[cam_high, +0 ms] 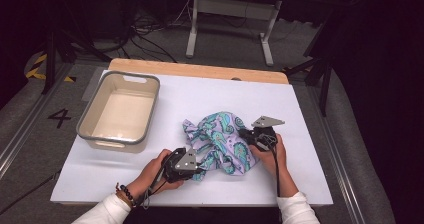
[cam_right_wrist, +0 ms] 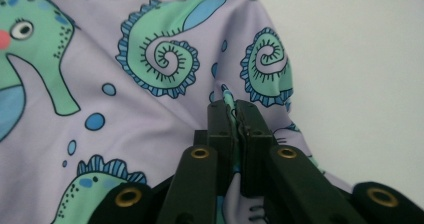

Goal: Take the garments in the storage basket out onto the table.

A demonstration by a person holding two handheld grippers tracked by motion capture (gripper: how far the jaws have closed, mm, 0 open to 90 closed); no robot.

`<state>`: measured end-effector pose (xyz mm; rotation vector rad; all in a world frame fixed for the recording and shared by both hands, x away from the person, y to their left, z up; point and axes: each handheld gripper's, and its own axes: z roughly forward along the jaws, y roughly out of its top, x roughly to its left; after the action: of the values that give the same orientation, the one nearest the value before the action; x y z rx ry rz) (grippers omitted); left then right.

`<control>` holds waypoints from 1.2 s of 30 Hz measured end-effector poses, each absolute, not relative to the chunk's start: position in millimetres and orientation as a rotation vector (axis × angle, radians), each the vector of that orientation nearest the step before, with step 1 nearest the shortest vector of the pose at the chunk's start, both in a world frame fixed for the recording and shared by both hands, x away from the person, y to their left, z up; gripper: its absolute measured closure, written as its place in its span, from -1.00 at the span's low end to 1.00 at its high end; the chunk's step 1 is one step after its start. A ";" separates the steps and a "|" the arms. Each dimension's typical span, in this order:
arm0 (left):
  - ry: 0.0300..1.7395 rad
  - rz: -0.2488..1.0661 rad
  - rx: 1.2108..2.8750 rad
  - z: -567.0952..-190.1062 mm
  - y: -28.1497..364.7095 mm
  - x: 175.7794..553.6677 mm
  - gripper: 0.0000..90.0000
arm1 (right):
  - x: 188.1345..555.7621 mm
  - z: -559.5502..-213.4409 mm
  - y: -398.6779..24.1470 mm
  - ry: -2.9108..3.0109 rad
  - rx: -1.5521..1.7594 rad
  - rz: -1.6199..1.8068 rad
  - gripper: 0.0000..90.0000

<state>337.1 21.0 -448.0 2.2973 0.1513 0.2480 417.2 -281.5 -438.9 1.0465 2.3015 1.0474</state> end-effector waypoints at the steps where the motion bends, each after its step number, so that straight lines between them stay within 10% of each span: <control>1: 0.147 0.247 2.295 -445.3 21.5 335.0 0.88 | 413.5 -432.5 -283.5 2.275 1.025 1.040 0.94; 21: 0.074 0.360 1.991 -373.6 59.2 306.2 0.89 | 410.3 -411.5 -341.2 2.010 1.245 1.105 0.90; 29: 0.140 0.386 2.014 -380.8 57.1 314.3 0.89 | 404.8 -411.3 -339.2 2.033 1.194 1.094 0.23; 36: 0.205 0.392 1.977 -379.0 65.3 318.5 0.89 | 366.9 -403.2 -337.3 2.093 1.016 1.094 0.08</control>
<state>318.5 65.3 -379.0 1.9772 0.2050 0.3918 366.9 -337.3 -403.2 1.0158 2.0930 1.0944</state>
